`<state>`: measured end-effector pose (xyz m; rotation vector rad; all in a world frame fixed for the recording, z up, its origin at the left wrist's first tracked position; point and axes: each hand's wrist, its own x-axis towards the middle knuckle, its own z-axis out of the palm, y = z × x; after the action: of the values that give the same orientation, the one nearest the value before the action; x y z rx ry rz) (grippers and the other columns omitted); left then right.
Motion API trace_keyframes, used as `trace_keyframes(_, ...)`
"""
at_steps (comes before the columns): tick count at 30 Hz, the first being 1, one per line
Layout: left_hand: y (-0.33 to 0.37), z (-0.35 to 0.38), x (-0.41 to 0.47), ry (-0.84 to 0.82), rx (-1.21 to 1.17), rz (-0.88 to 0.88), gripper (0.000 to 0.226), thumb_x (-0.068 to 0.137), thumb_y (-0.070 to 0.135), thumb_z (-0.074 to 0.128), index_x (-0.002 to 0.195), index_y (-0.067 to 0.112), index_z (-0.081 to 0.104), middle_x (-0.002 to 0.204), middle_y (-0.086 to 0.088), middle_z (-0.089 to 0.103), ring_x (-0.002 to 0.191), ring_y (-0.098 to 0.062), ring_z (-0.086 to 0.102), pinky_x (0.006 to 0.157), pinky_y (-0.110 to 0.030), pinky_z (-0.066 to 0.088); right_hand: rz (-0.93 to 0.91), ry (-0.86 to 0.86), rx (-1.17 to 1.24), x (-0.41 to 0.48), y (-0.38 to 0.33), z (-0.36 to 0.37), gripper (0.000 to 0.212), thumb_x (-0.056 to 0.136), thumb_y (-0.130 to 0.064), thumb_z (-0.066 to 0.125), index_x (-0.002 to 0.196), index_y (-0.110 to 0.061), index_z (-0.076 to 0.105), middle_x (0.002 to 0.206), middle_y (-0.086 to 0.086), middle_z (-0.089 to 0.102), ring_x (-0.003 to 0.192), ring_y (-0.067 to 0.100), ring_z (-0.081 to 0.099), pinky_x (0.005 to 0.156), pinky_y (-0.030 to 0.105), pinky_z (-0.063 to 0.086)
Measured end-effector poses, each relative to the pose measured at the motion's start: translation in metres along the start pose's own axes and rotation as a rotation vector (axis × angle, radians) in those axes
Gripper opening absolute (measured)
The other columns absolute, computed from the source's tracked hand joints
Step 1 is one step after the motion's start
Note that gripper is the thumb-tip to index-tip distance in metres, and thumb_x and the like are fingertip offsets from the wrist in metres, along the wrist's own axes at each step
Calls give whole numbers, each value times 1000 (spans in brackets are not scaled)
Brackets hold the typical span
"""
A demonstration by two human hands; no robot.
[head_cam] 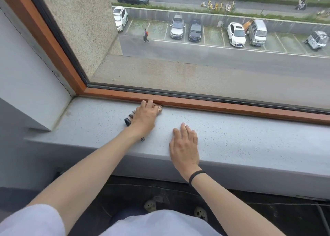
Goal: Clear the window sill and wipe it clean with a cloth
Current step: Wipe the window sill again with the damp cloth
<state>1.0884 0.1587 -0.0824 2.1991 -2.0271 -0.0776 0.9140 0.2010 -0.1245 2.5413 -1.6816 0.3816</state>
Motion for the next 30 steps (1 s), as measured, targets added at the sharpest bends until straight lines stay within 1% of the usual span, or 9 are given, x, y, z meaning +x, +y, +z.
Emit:
trace_keyframes(3, 43, 6, -2, -38, -69, 129, 51, 81, -6, 40, 126, 18, 48, 121, -4, 41, 107, -22, 34, 85, -30, 31, 11, 3, 3, 0, 2, 2, 30, 87, -23, 48, 115, -13, 55, 130, 17, 52, 120, 34, 49, 105, 46, 36)
trace_keyframes(7, 31, 13, 1, -70, -138, 249, 53, 87, -4, 41, 130, 25, 51, 126, 1, 44, 107, -24, 36, 83, -30, 29, -2, 17, 8, 1, 3, 2, 36, 88, -24, 37, 116, -12, 56, 130, 17, 52, 120, 34, 49, 105, 46, 36)
trace_keyframes(11, -29, 23, -5, 155, -252, 62, 48, 87, -10, 46, 119, 20, 66, 117, -3, 63, 82, -28, 40, 72, -34, 33, -22, -1, 18, 0, 2, 0, 29, 86, -22, 49, 113, -12, 54, 131, 18, 51, 121, 35, 48, 106, 47, 35)
trace_keyframes(13, -24, 27, -15, 223, -318, 5, 45, 83, -10, 47, 112, 16, 70, 115, -5, 67, 78, -32, 44, 69, -38, 37, -18, 4, 21, 1, 2, 0, 30, 86, -22, 51, 113, -12, 54, 131, 18, 51, 120, 35, 48, 106, 47, 35)
trace_keyframes(16, 5, 33, -41, 237, -350, 192, 37, 84, 2, 45, 106, 14, 72, 115, -2, 68, 78, -21, 40, 66, -34, 43, -23, 15, 25, 1, 4, 1, 34, 86, -22, 48, 117, -11, 55, 131, 18, 51, 120, 34, 49, 106, 47, 36)
trace_keyframes(19, -16, 31, -57, 156, -285, 363, 49, 78, -13, 56, 117, 15, 67, 125, -1, 62, 83, -26, 48, 69, -36, 45, -32, 2, 23, 0, 4, 1, 34, 87, -23, 43, 116, -12, 54, 131, 19, 51, 120, 35, 48, 106, 47, 36)
trace_keyframes(22, -74, 22, -50, 176, -217, 62, 57, 80, -19, 53, 125, 15, 61, 131, -3, 58, 88, -35, 48, 76, -49, 48, -44, -2, 5, 0, 5, 1, 30, 85, -21, 47, 113, -11, 53, 130, 20, 51, 119, 36, 49, 105, 48, 36)
trace_keyframes(25, -82, 19, -50, 265, -198, -208, 52, 86, -13, 45, 126, 17, 60, 132, -5, 56, 91, -34, 47, 77, -47, 47, -31, 11, 4, -1, 4, 3, 28, 85, -20, 51, 111, -10, 54, 129, 20, 52, 118, 37, 50, 104, 49, 37)
trace_keyframes(30, 5, 38, -74, 245, -241, 182, 53, 75, -11, 39, 115, 10, 67, 122, -8, 64, 83, -31, 57, 69, -40, 50, -19, 35, 17, 1, 3, 4, 29, 84, -21, 46, 111, -11, 55, 129, 20, 53, 116, 36, 50, 104, 48, 36)
